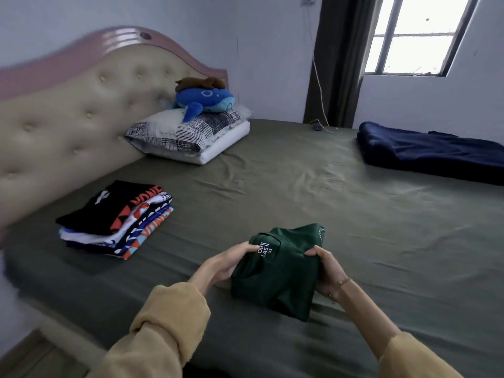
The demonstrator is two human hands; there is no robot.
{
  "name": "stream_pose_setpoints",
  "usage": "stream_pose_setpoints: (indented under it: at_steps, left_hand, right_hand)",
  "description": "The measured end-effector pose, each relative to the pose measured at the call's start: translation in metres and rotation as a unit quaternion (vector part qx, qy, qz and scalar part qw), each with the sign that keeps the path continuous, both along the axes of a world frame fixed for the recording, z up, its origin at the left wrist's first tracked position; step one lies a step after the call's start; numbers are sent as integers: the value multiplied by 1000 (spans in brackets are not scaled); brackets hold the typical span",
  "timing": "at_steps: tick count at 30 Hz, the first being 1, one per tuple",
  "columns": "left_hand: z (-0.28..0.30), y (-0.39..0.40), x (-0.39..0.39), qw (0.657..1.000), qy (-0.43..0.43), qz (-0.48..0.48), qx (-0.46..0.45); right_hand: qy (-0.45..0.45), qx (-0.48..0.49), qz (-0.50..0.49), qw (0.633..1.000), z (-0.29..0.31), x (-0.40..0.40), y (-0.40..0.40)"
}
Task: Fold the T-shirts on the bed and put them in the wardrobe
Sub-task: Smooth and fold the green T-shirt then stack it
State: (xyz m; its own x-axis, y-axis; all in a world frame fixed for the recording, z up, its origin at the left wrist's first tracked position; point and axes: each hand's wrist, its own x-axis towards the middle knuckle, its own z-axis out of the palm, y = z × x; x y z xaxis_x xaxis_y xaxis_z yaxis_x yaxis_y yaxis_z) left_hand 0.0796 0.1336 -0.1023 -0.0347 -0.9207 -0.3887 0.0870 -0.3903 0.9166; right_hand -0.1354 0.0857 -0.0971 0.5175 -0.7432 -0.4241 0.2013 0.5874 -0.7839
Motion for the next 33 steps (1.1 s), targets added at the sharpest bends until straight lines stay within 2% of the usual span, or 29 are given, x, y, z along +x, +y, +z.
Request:
stream_pose_setpoints:
  at_steps: [4, 12, 15, 21, 28, 33]
  left_hand:
    - [16, 16, 69, 998, -13, 62, 3]
    - [63, 57, 191, 977, -89, 194, -25]
    - [86, 61, 240, 968, -126, 212, -34]
    - [121, 51, 315, 923, -239, 292, -81]
    - [103, 51, 390, 867, -356, 343, -65]
    - [81, 43, 413, 805, -449, 386, -33]
  right_hand:
    - [-60, 13, 55, 997, 10, 68, -1]
    - [-87, 23, 164, 982, 33, 215, 2]
    - [-129, 14, 188, 974, 53, 266, -4]
    - [-180, 6, 226, 957, 84, 362, -22]
    - [-127, -19, 283, 950, 70, 449, -35]
    - [11, -119, 261, 958, 50, 474, -44]
